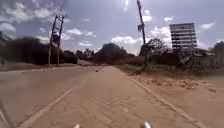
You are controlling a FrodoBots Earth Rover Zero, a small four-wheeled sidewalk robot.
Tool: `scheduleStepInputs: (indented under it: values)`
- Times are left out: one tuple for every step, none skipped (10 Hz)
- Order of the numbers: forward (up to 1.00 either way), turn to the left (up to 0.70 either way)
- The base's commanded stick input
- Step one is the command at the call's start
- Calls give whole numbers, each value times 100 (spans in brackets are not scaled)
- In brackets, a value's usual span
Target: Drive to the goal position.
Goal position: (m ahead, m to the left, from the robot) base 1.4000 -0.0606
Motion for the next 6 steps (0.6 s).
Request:
scheduleStepInputs:
  values:
    - [50, 0]
    - [50, 0]
    - [50, 0]
    - [50, 0]
    - [50, 0]
    - [50, 0]
